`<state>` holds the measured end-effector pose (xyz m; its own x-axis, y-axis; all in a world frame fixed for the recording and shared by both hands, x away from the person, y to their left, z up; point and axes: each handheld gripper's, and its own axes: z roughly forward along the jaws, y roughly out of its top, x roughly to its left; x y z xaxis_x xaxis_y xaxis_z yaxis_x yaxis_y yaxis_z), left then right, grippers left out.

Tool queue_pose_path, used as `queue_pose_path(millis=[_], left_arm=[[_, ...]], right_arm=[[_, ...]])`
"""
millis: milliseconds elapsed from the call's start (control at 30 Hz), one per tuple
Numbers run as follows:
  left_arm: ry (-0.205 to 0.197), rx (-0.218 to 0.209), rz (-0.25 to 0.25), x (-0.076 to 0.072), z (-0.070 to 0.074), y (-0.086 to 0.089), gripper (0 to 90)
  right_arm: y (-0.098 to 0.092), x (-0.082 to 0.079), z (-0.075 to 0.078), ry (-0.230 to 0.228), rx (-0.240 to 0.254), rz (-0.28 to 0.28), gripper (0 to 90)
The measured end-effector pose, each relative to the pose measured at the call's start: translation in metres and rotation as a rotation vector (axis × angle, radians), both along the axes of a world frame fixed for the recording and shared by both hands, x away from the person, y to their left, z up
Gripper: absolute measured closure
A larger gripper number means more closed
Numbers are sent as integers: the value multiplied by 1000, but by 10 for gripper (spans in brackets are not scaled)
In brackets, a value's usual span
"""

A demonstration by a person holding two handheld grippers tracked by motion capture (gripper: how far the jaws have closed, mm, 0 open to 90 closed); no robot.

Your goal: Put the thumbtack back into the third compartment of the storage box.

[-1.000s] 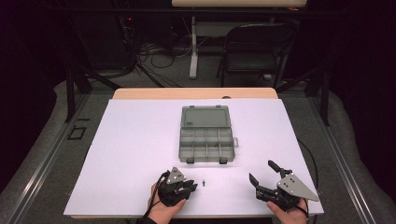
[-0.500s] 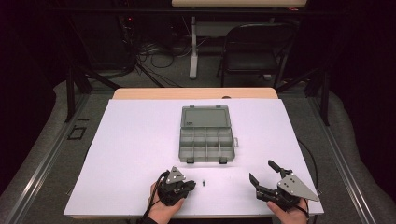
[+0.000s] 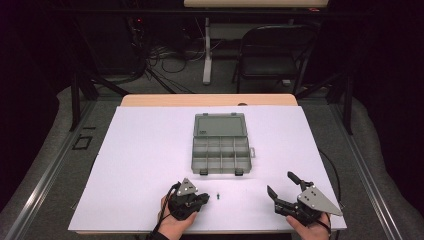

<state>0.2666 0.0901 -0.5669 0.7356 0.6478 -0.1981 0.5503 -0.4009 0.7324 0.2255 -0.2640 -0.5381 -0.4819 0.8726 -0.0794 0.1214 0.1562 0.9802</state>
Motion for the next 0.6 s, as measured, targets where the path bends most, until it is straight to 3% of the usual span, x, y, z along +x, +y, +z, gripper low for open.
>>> queue_pose_path(millis=[400, 600], left_arm=[[-11, -28, 15, 1, 5, 3, 860], [-35, -57, 19, 3, 19, 7, 860]], right_arm=[[0, 0, 0, 0, -2, -1, 190], [0, 0, 0, 0, -1, -1, 190]])
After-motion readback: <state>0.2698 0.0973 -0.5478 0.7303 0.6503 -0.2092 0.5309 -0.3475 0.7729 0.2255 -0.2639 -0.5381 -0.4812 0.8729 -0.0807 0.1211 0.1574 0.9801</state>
